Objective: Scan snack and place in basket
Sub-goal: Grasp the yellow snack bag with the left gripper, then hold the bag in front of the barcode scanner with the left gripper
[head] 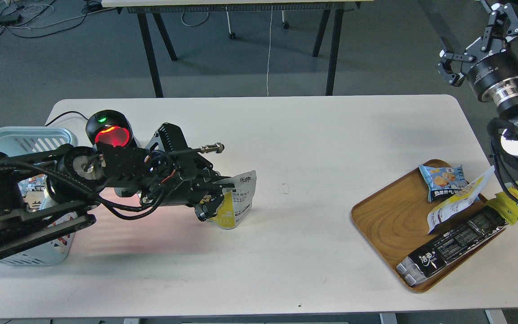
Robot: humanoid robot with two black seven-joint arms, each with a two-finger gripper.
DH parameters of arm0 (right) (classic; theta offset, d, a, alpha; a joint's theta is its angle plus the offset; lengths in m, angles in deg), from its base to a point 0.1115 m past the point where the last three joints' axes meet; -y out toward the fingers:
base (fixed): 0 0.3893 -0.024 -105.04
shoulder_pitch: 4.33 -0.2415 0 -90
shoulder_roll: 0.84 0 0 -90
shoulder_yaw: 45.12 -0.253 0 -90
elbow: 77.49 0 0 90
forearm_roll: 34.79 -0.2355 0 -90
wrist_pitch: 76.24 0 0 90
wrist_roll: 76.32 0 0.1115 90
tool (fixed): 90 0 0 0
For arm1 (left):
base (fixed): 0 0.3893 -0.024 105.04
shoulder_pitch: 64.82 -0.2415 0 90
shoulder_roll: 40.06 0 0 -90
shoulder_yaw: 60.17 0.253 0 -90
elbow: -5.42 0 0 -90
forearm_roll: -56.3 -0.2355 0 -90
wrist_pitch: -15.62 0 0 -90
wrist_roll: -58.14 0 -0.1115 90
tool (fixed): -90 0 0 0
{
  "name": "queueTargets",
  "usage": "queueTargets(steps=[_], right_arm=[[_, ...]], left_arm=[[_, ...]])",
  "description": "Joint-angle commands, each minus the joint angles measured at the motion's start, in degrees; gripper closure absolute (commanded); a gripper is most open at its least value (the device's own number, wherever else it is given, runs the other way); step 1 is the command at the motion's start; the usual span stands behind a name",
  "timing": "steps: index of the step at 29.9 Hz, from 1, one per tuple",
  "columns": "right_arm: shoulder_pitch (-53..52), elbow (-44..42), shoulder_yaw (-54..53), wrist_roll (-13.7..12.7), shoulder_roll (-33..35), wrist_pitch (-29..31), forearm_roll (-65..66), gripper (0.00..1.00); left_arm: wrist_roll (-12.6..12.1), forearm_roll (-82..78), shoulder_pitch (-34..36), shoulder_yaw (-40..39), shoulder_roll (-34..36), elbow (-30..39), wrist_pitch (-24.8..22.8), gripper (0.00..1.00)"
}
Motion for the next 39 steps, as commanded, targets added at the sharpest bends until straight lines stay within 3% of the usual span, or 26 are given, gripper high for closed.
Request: queueTargets(steps=[1, 6, 11, 17, 25, 32, 39], right_arm=[[-0.09, 0.00, 0.00, 0.09, -0.01, 0.00, -0.01, 0.02], [-0.09, -0.09, -0.09, 0.00, -0.01, 0.00, 0.08, 0.02], [-0.26, -0.17, -0.18, 0.00, 0.26, 0.00, 0.08, 0.02], [-0.35, -0.17, -0.35, 0.09, 0.52, 0.00, 0.08, 0.02], [-0.44, -0.17, -0.44, 0.09, 0.35, 0.00, 0.08, 0.02], [-0.44, -0.17, -0.44, 0.09, 0.26, 0.00, 0.08, 0.02], [-0.44, -0.17, -0.44, 0.09, 0.17, 0.00, 0.08, 0.02]], left_arm=[[0.02, 0.00, -0.99, -0.17, 0.63, 0.02, 0.00, 1.00], [0.72, 0.00, -1.00, -0.96, 0.72, 0.46, 0.00, 1.00], [5.63, 0.00, -0.73, -5.17, 2.56, 0.46, 0.00, 1.00], [11.97, 0.00, -0.91, -10.54, 9.58, 0.46, 0.00, 1.00], [13.99, 0.00, -1.00, -10.37, 16.80, -1.11, 0.00, 1.00], [14.26, 0.00, -1.00, -10.10, 17.51, -6.65, 0.00, 1.00], [14.35, 0.00, -1.00, -10.10, 17.59, -7.80, 0.00, 1.00]])
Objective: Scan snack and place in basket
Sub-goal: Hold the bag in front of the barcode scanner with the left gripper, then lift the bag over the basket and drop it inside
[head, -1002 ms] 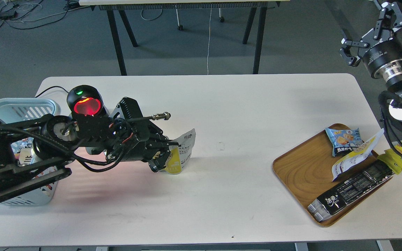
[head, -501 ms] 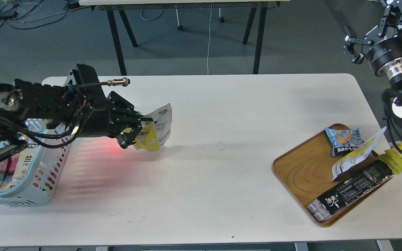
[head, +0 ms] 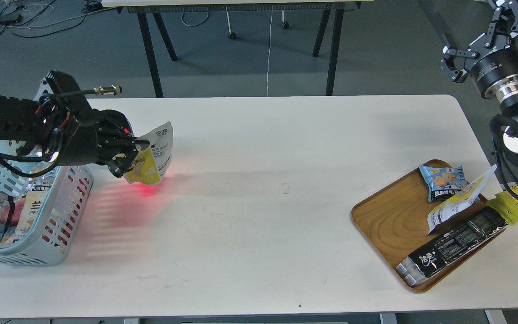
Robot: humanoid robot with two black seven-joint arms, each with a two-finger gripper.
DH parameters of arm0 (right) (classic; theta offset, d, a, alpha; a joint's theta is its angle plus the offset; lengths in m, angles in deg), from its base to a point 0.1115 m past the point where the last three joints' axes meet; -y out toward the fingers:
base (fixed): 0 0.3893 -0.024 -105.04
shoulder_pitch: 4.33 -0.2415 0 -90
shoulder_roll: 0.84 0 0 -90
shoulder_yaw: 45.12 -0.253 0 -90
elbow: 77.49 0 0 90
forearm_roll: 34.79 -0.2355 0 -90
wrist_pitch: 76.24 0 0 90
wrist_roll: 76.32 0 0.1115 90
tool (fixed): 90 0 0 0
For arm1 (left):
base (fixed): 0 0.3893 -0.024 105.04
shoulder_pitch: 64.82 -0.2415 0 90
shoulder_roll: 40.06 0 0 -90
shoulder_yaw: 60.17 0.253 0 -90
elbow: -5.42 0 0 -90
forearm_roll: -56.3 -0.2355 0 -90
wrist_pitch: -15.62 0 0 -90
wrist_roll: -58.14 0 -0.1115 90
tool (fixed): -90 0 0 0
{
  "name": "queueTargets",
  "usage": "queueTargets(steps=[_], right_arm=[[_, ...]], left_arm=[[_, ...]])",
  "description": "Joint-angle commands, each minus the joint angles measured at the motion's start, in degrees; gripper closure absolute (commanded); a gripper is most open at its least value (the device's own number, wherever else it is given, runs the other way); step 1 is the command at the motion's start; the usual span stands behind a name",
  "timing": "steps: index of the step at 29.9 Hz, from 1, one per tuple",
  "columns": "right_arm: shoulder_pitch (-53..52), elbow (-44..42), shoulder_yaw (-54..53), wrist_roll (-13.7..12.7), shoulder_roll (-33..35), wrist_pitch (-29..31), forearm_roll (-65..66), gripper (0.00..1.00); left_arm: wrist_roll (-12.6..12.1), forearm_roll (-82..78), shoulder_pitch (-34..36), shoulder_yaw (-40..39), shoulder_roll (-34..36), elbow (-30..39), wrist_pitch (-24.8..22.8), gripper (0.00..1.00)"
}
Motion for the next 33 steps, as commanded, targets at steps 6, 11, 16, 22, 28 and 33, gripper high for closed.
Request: queueTargets(steps=[6, 11, 16, 22, 28, 33], right_arm=[[0.00, -0.09, 0.00, 0.00, 0.17, 0.09, 0.09, 0.02], [0.00, 0.00, 0.00, 0.00, 0.25, 0.09, 0.09, 0.02], [0.00, 0.00, 0.00, 0.00, 0.25, 0.09, 0.09, 0.02], [0.00, -0.09, 0.00, 0.00, 0.08, 0.09, 0.09, 0.02], [0.00, -0.18, 0.00, 0.00, -0.01, 0.09, 0.09, 0.02], [0.00, -0.18, 0.00, 0.00, -0.01, 0.09, 0.09, 0.02]], left_arm=[[0.09, 0.00, -0.05, 0.08, 0.10, -1.23, 0.00, 1.00], [0.09, 0.00, 0.03, 0.08, 0.28, -1.23, 0.00, 1.00], [0.09, 0.00, 0.03, -0.01, 0.28, -1.23, 0.00, 1.00], [0.09, 0.00, 0.03, 0.17, 0.19, -1.23, 0.00, 1.00], [0.01, 0.00, -0.05, 0.26, -0.25, -1.23, 0.00, 1.00], [0.01, 0.00, -0.23, 0.26, -0.42, -1.23, 0.00, 1.00]])
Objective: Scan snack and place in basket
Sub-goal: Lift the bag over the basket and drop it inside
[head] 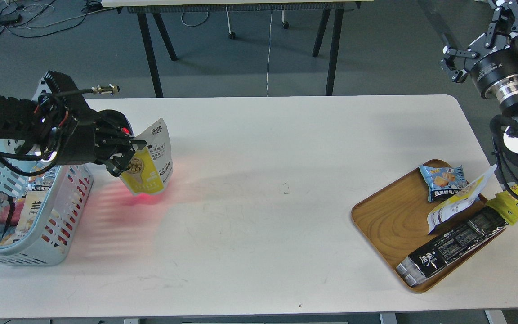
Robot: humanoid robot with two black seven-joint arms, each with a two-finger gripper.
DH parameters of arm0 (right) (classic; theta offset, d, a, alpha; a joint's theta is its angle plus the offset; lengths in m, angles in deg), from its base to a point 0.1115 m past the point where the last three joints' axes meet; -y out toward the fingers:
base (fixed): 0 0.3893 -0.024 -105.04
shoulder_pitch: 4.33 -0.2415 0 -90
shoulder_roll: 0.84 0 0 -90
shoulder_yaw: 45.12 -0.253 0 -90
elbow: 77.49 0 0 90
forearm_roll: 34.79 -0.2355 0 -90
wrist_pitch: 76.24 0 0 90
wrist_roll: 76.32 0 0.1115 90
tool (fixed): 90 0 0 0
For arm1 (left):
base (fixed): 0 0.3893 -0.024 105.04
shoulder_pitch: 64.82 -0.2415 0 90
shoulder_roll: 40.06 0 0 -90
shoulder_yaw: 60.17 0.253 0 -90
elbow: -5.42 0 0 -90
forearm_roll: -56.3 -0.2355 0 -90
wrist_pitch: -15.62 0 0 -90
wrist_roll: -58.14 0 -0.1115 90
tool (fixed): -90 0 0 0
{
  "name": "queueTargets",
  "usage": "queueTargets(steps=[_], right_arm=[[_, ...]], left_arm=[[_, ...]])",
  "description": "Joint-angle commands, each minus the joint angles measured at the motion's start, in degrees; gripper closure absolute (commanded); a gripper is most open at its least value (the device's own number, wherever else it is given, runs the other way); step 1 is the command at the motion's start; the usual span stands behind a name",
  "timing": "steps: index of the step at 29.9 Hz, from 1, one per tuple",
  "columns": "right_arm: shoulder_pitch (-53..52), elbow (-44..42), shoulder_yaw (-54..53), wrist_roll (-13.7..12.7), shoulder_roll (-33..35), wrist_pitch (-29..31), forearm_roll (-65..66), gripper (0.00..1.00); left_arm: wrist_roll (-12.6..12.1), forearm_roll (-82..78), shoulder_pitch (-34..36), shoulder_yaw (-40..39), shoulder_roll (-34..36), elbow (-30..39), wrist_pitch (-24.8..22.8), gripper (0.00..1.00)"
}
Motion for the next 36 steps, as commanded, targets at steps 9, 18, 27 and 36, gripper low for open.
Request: queueTargets(steps=[9, 18, 27, 36], right_arm=[[0.00, 0.01, 0.00, 0.00, 0.08, 0.00, 0.00, 0.02], [-0.18, 0.10, 0.00, 0.09, -0.01, 0.08, 0.00, 0.02], [0.09, -0.08, -0.09, 0.35, -0.19, 0.17, 0.09, 0.02], [0.09, 0.01, -0.09, 0.35, -0.19, 0.26, 0.09, 0.02]], left_arm=[[1.46, 0.00, 0.15, -3.77, 3.62, 2.89, 0.00, 1.00], [5.38, 4.75, 0.06, -12.22, 14.69, 4.13, 0.00, 1.00], [5.38, 15.40, 0.15, -11.60, 26.49, -0.78, 0.00, 1.00], [5.38, 15.40, 0.15, -3.79, 28.24, -9.58, 0.00, 1.00]])
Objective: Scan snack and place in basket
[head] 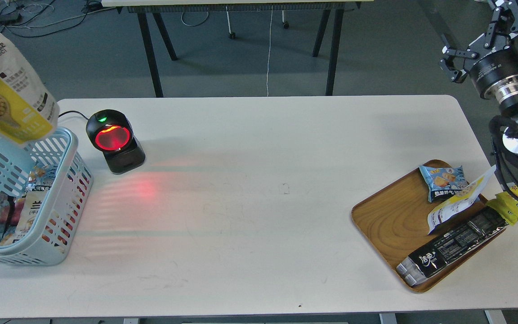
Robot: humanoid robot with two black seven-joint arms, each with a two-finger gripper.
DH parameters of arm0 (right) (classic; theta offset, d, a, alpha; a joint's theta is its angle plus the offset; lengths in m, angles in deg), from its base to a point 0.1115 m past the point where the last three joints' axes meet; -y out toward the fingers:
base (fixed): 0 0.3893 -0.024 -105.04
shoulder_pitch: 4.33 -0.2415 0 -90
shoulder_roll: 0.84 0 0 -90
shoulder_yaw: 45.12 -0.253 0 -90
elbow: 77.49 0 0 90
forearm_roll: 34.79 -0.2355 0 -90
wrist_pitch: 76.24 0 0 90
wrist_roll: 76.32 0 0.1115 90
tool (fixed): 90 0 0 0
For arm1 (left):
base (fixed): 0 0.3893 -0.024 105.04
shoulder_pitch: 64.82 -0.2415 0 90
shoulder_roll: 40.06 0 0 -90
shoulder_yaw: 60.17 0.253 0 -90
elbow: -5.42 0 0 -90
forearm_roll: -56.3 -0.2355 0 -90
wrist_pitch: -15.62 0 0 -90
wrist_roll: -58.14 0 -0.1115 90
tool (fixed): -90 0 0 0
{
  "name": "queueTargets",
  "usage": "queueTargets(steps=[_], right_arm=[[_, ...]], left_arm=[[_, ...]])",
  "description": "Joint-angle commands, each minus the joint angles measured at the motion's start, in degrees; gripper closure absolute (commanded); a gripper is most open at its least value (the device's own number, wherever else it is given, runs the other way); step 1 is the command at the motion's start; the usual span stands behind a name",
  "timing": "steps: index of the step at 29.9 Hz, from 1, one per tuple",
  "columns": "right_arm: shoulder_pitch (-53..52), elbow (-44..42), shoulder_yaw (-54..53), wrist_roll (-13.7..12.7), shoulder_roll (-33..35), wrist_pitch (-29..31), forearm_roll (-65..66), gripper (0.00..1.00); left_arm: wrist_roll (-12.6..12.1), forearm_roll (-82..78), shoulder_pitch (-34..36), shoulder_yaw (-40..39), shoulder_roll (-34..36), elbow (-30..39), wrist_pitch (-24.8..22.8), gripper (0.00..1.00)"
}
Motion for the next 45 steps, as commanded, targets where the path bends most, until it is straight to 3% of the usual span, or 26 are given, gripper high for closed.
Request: queueTargets(steps=[1, 6, 11, 13, 14, 17, 21, 24, 29, 32, 38, 45], right_arm=[[-0.04, 0.00, 0.00, -0.01, 0.00, 0.08, 0.00, 0.02], [-0.04, -0.18, 0.00, -0.01, 0.00, 0.08, 0.00, 0.02], [-0.04, -0.27, 0.00, -0.01, 0.00, 0.08, 0.00, 0.02], [-0.13, -0.27, 0.00, -0.01, 0.00, 0.08, 0.00, 0.02], [-0.13, -0.27, 0.00, -0.09, 0.00, 0.08, 0.00, 0.02], [-0.13, -0.27, 0.00, -0.09, 0.00, 0.08, 0.09, 0.02], [-0.40, -0.18, 0.09, -0.09, 0.09, 0.08, 0.18, 0.02], [-0.57, -0.35, 0.00, -0.09, 0.17, -0.01, 0.18, 0.02], [-1.71, -0.09, -1.74, 0.26, 0.00, -0.09, 0.09, 0.01], [-1.89, -0.44, -5.08, -0.09, 0.00, -0.62, 0.18, 0.01], [-1.98, -0.62, -9.92, -2.11, 0.00, -0.80, 0.00, 0.02], [-1.36, -0.62, -15.90, -5.10, -0.09, -0.62, -0.52, 0.02]], left_arm=[[0.00, 0.00, -0.02, 5.02, 0.97, -1.25, 0.00, 1.00], [0.00, 0.00, -0.02, 11.19, 1.59, -1.17, 3.56, 1.00], [0.00, 0.17, 0.06, 11.54, 1.33, -1.08, 4.09, 1.00], [0.00, 0.52, 0.15, 11.28, 1.15, -0.99, 4.09, 0.94], [0.00, 0.79, 0.24, 11.11, 0.98, -0.99, 4.01, 0.89], [0.00, 4.81, 0.50, 10.58, -0.16, -1.08, 4.36, 0.60], [0.00, 21.04, 0.50, 9.00, -1.66, -1.69, 4.97, 0.11], [0.00, 35.55, 0.76, 7.86, -3.41, -4.49, 4.62, 0.01], [-0.14, 54.98, 4.10, 5.22, -12.71, -12.04, 4.54, 0.00], [-4.08, 65.88, 5.60, 2.68, -21.67, -19.07, 4.45, 0.00], [-5.68, 88.91, 5.60, -3.13, -36.71, -31.82, 3.48, 0.00], [-9.89, 107.99, 5.60, -8.05, -50.25, -44.22, 0.00, 0.00]])
